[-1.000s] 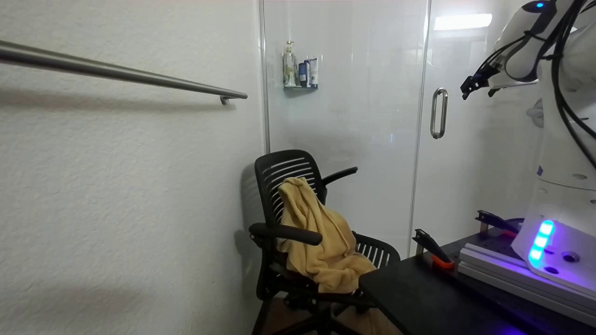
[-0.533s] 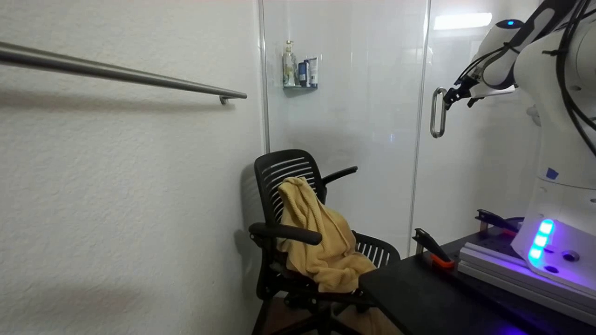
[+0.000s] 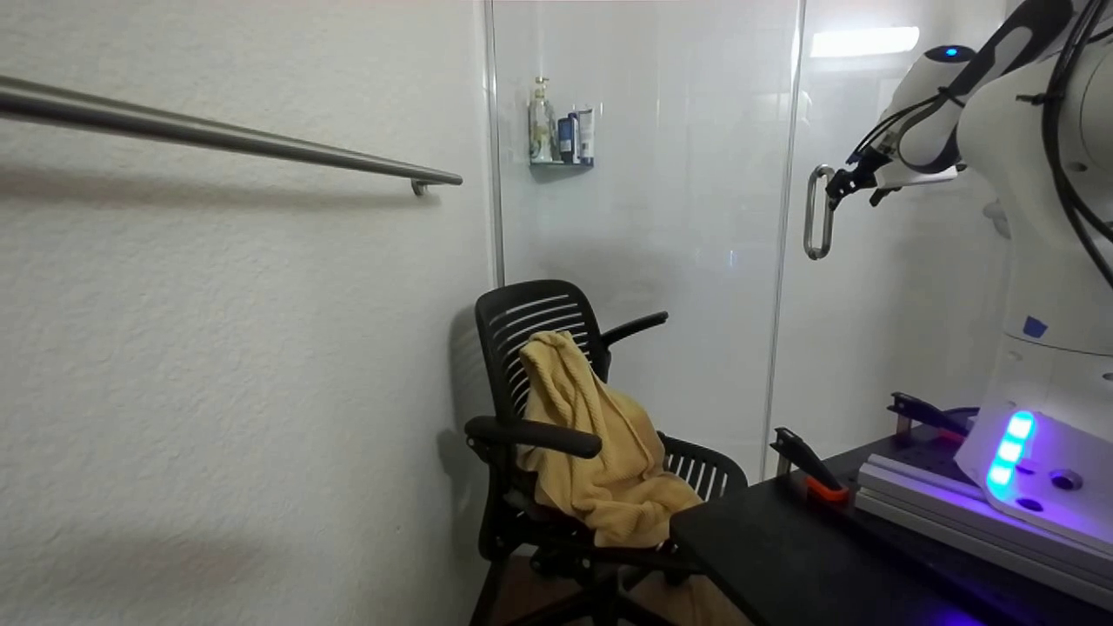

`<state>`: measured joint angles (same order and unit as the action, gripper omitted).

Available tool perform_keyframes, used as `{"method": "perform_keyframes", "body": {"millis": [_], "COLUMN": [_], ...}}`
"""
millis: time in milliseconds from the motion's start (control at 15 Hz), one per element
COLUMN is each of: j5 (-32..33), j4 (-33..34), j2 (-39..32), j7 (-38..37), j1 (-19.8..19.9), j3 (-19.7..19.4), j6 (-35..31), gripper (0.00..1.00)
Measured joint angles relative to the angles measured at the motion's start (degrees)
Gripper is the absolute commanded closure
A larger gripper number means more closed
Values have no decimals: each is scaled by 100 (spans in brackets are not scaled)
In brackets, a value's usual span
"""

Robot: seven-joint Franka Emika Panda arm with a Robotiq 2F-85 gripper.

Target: Open the glass door of the shower.

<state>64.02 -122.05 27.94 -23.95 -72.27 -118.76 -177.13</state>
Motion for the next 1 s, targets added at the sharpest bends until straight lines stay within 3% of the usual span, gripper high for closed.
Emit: {"method": "perform_keyframes", "body": {"millis": [333, 733, 1000], "j5": [57, 274, 164], "j4": [127, 786, 979], "j2": [94, 137, 487], "j7": [-1, -181, -158], "j1": [-336, -1163, -1448], "j3": [-185, -944, -941], "j6": [5, 16, 203], "gripper": [0, 0, 0]}}
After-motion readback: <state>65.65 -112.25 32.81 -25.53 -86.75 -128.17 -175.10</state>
